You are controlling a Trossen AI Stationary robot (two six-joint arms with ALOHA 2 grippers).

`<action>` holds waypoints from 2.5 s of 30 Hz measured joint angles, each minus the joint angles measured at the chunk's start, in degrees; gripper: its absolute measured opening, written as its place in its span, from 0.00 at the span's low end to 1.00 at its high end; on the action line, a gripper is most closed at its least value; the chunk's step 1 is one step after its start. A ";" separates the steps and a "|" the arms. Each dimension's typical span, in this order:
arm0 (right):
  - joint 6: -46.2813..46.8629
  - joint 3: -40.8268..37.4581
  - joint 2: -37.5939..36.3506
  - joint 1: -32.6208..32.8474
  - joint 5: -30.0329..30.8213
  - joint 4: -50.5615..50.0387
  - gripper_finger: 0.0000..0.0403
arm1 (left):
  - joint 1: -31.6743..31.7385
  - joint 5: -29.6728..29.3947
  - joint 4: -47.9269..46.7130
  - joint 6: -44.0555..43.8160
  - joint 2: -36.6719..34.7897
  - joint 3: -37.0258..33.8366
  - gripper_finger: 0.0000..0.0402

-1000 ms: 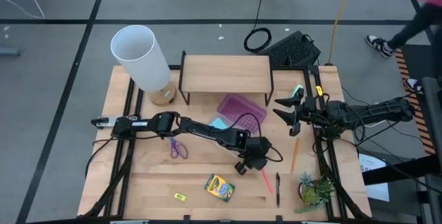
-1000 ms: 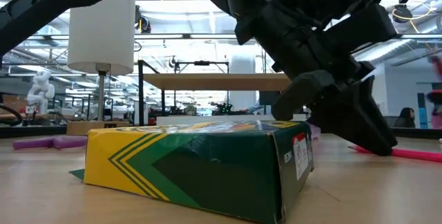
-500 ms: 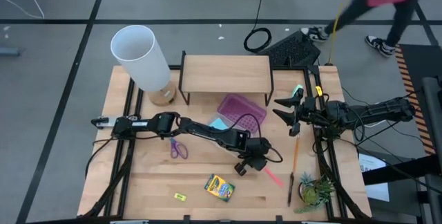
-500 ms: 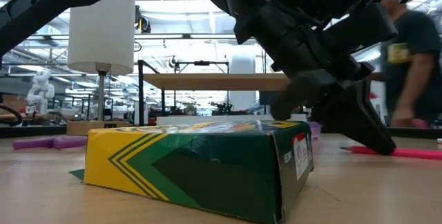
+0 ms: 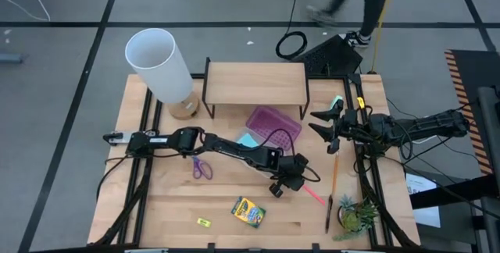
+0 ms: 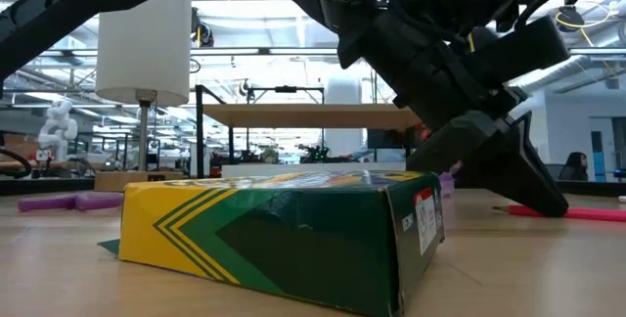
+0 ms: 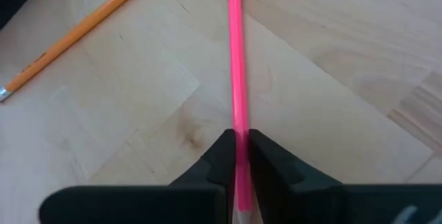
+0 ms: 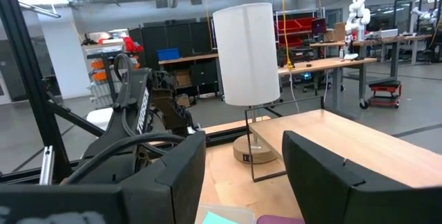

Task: Pack school essentials
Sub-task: Put the pink pencil into the supply box

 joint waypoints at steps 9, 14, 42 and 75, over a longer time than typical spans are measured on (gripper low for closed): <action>-0.29 -0.01 -0.02 0.00 0.02 0.05 0.46 | -0.31 -0.93 -0.58 -0.37 -0.07 0.11 0.01; -0.18 -0.01 -0.01 0.00 0.02 0.03 0.46 | -0.65 -1.78 -1.74 -3.81 -1.18 -0.02 0.10; 0.32 -0.01 0.15 0.00 0.02 2.17 0.46 | -0.61 2.28 -4.18 -10.77 -1.42 -1.38 0.06; -0.98 -0.01 -0.04 0.04 0.00 1.11 0.46 | 0.89 -11.05 -45.53 -17.77 -20.39 -1.55 0.01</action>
